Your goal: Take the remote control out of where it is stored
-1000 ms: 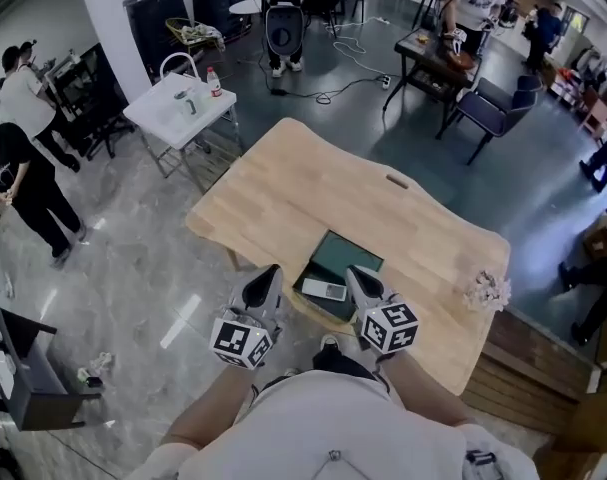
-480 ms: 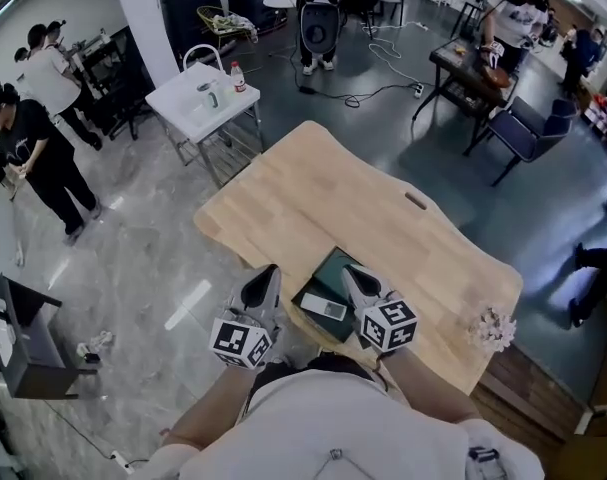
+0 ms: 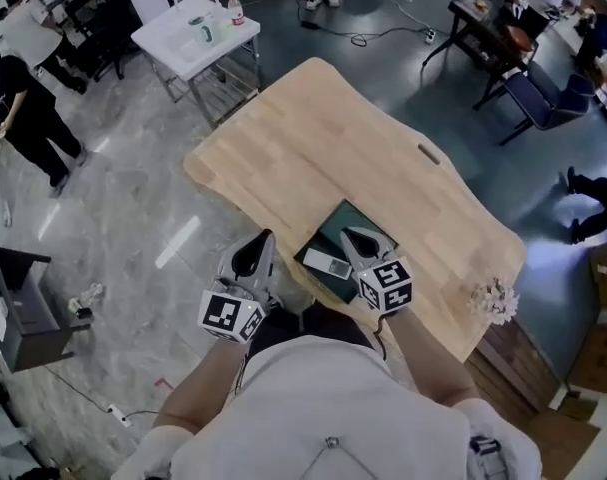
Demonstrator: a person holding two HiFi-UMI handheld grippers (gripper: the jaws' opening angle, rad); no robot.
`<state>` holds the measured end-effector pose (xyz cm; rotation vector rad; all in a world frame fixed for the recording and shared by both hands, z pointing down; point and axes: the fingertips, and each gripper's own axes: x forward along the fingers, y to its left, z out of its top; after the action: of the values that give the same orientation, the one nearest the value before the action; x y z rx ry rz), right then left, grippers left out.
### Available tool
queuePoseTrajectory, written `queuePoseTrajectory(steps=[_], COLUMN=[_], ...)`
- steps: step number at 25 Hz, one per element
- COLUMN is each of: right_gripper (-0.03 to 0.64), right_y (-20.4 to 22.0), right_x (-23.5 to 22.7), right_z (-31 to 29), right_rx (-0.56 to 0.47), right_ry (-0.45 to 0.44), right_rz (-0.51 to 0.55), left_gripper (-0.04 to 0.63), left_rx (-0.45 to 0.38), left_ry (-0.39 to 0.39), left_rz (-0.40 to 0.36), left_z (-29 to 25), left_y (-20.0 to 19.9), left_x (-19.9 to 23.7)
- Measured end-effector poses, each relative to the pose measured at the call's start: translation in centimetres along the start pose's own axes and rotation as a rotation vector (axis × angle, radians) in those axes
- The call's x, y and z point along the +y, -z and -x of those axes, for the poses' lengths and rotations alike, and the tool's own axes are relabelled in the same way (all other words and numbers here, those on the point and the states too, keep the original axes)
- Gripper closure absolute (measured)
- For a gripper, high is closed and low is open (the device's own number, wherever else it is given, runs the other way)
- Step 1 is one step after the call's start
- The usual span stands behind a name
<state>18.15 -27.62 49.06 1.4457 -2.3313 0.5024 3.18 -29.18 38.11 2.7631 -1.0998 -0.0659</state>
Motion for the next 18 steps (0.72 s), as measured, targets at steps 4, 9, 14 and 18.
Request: queuePoseTrajectory(steps=[4,9,14,18], right_gripper=[0.588,0.501,0.407,0.335], right_y=[5.7,14.1,22.4,27.5], right_x=[0.2,-0.2,0.3,0.4], right_z=[-3.0,-7.3,-9.6,-10.9], right_rx=[0.185,0.412,0.654,0.833], right_ry=[-0.044,-0.106,-0.159,-0.195], right_rz=[0.039,0.09,0.291,0.532], left_gripper=[0.595,0.595,0.595,0.594], left_rx=[0.073,0.127,0.172,0.2], left_ry=[-0.035,-0.083,-0.154,-0.199], left_rz=[0.059,0.1,0.145,0.178], left_z=[0.9,1.3,3.3,4.7], left_y=[2.8,6.4,9.5,11.5], left_x=[1.4,3.9,5.6,6.6])
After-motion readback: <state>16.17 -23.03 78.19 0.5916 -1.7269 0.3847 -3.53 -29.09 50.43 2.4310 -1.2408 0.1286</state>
